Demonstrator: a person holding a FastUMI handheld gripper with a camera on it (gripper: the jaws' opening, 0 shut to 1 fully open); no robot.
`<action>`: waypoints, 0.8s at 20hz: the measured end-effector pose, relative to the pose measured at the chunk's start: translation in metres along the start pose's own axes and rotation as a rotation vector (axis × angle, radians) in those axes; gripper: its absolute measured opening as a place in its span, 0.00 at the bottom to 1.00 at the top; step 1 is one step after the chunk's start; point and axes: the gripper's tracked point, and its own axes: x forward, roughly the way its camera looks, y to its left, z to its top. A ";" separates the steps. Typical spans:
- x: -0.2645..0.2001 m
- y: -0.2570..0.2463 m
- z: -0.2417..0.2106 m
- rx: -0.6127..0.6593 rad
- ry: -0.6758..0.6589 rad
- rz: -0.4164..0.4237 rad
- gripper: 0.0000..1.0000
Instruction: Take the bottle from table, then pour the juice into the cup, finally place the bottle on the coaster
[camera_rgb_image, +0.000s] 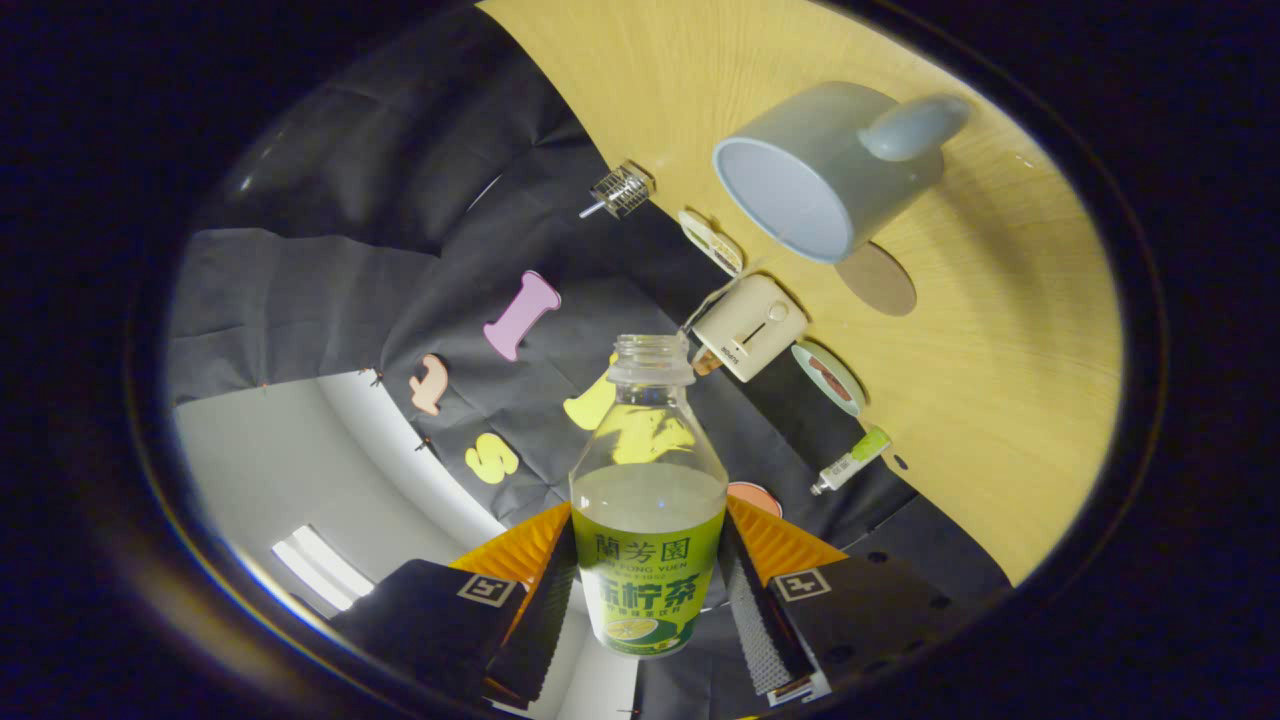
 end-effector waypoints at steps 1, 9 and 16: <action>0.001 -0.001 0.000 0.009 -0.004 0.001 0.78; -0.001 -0.012 0.009 0.001 -0.015 -0.033 0.78; 0.006 -0.018 0.021 -0.005 -0.031 -0.024 0.78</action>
